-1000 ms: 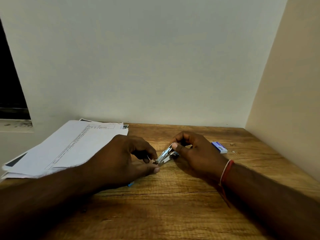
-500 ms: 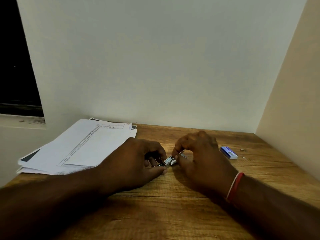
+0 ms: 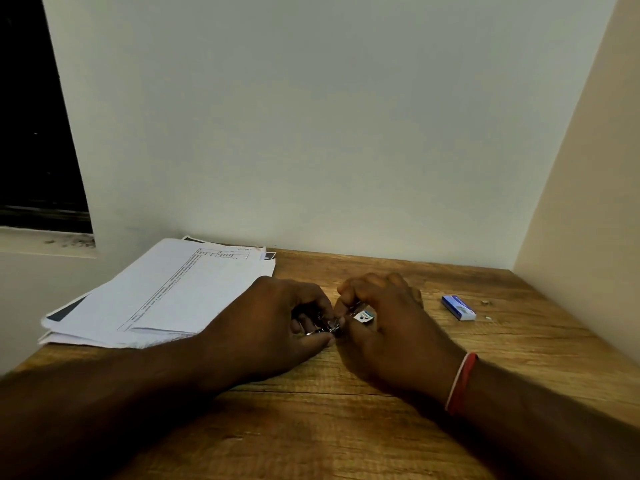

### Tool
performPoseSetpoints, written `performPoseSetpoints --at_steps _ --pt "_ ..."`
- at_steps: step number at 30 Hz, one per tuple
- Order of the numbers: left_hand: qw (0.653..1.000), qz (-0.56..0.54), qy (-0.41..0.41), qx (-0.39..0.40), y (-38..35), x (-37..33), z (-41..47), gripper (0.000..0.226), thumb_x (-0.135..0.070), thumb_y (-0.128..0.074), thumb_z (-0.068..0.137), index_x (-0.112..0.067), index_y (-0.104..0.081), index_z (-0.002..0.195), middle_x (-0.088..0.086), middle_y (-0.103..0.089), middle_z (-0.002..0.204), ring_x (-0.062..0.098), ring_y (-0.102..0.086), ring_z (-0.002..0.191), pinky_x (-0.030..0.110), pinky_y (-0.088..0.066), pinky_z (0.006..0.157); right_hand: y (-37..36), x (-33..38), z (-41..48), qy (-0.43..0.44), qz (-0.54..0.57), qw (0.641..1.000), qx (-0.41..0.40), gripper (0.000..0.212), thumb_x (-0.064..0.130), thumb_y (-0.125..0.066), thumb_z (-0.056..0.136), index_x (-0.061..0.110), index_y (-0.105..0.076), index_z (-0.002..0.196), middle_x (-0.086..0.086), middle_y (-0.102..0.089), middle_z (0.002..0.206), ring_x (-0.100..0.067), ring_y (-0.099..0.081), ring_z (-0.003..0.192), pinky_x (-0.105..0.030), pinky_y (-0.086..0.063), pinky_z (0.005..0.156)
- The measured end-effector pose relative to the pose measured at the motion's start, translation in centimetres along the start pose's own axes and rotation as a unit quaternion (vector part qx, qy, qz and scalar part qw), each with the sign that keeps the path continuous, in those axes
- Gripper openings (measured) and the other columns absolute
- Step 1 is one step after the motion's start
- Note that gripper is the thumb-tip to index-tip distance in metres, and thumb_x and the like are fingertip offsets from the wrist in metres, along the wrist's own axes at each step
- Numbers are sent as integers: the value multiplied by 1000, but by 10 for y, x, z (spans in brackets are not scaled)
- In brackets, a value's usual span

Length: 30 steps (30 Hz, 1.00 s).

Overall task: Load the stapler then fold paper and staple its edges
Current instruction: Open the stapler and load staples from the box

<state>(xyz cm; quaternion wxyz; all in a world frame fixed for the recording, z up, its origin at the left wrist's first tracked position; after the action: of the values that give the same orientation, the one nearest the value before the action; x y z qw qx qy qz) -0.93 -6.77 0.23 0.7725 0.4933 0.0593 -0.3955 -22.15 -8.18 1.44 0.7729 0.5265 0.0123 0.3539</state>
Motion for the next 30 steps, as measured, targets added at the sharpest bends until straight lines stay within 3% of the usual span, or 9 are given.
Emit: performPoseSetpoints --at_steps 5,8,12,17,22,25,30 --pt "1000 -17 18 -5 0 -1 0 23 -34 -97 84 -36 -79 98 -19 -81 86 6 -79 82 30 -67 76 -2 -2 -1 23 -10 1000 -14 14 47 -79 92 42 -69 99 27 -61 112 -4 -43 118 -34 -34 104" --pt "1000 -22 18 -10 0 0 0 28 -35 -98 83 -36 -75 99 -15 -82 87 8 -80 82 31 -67 75 -3 -7 -1 -1 38 999 -5 16 47 -84 88 47 -73 100 19 -56 107 -5 -49 112 -29 -46 90" --pt "999 -24 20 -12 0 0 0 31 -35 -99 82 -36 -74 100 -14 -81 86 8 -80 81 30 -67 75 -2 -9 0 28 70 997 -5 14 43 -86 87 48 -76 94 14 -65 99 -1 -61 96 -25 -49 75" --pt "999 -46 25 -2 1 -2 -1 38 -30 -101 82 -36 -72 106 -15 -83 89 8 -80 82 30 -68 78 -2 -13 0 49 88 995 -27 11 41 -88 85 44 -80 92 18 -73 95 -2 -67 93 -36 -59 78" --pt "998 15 46 36 8 -7 -2 45 -51 -96 80 -45 -67 113 -22 -80 97 -2 -77 90 27 -65 82 7 -16 2 49 139 987 -57 26 26 -87 91 40 -81 112 23 -79 98 -5 -72 98 -18 -56 80" --pt "987 122 63 84 21 -11 -1 37 -62 -84 78 -46 -69 107 -27 -75 98 -5 -70 92 27 -62 83 13 -24 6 54 166 983 -51 19 22 -86 93 34 -86 106 20 -82 97 -8 -77 94 -24 -62 80" --pt "968 185 90 147 35 -12 1 16 -48 -72 79 -42 -76 94 -27 -75 88 -4 -71 81 27 -65 79 17 -30 9 40 228 972 -47 14 16 -89 90 28 -89 97 10 -84 92 -14 -81 86 -46 -68 80"
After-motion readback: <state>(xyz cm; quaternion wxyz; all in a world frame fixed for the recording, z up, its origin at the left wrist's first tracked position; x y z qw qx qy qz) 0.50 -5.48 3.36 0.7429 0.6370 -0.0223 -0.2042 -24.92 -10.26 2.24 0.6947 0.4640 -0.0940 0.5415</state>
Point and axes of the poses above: each hand's wrist, its own z-axis towards the middle knuckle, its own y-axis out of the back of the hand, x = y × z, the point moved 2 cm from there along z, towards the middle knuckle
